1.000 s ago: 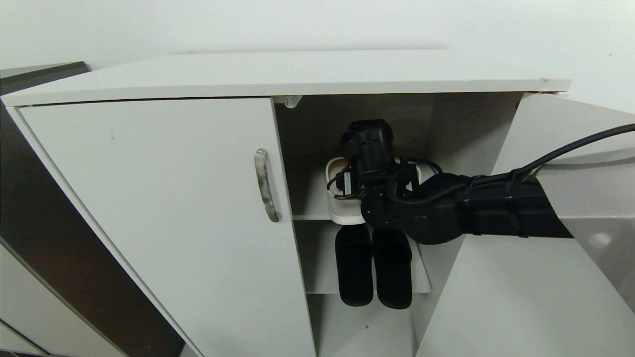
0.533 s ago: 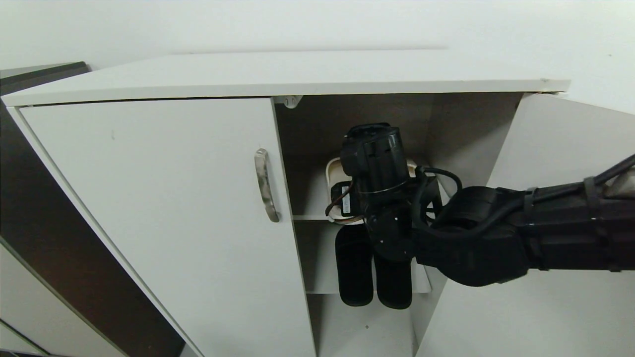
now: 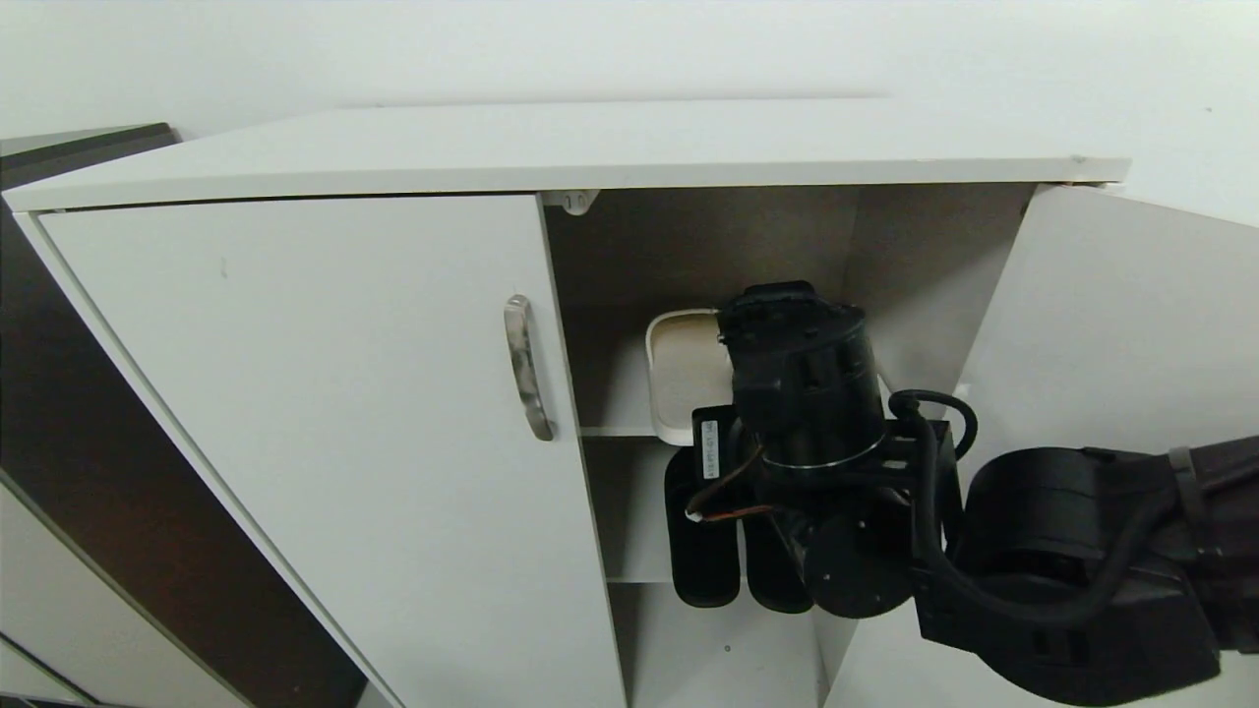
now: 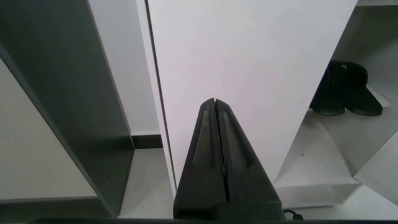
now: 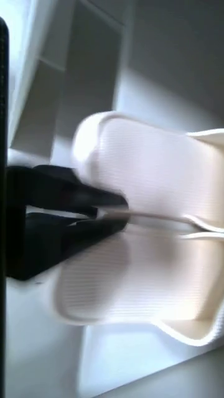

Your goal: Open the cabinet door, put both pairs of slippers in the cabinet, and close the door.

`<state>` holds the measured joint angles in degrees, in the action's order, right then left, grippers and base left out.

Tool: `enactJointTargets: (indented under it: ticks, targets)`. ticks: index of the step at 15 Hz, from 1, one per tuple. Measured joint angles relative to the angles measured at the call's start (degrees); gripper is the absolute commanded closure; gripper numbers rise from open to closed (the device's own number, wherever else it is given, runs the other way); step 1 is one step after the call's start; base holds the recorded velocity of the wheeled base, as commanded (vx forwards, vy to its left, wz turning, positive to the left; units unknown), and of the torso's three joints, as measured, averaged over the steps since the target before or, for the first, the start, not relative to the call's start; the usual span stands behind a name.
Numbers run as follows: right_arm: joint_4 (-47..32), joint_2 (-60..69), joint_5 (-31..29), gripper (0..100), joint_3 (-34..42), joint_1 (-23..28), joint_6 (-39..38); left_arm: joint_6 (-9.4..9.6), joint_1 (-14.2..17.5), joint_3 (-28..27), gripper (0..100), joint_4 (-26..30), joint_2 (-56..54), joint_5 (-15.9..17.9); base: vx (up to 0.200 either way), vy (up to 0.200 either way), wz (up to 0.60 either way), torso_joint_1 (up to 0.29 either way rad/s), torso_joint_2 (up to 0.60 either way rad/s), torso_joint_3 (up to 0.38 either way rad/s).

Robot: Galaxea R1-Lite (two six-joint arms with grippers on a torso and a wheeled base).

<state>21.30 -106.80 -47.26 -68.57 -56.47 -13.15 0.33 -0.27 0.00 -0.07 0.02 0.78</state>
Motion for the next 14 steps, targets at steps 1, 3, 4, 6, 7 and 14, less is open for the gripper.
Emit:
enactJointTargets:
  ticks: [1,3,4,6,7,14]
  targets:
    - [1.94,0.62,0.07,100,2.21,-0.28,0.71,0.0,0.0,0.0,100,0.0,0.02,0.01,0.0,0.0,0.0,0.0,0.0,0.0]
    - [4.95,1.38,0.09,100,4.82,-1.06,2.23,0.0,0.0,0.0,100,0.0,0.02,0.0,0.0,0.0,0.0,0.0,0.0,0.0]
    - [5.55,1.51,0.07,100,5.24,-1.33,2.38,0.02,0.0,0.0,100,0.0,0.02,0.01,0.0,0.0,0.0,0.0,0.0,0.0]
    - [5.68,1.49,0.05,100,5.64,-1.58,2.35,0.02,0.05,0.0,100,0.0,0.02,0.0,0.0,0.0,0.0,0.0,0.0,0.0]
    - [5.69,1.46,0.0,100,5.79,-1.66,2.35,0.02,0.0,0.0,100,0.0,0.02,0.01,0.0,0.0,0.0,0.0,0.0,0.0]
    - [5.68,1.04,-0.02,100,6.36,-1.69,2.38,0.02,0.0,0.0,100,0.0,0.02,0.01,-0.057,0.0,0.0,0.001,0.0,0.001]
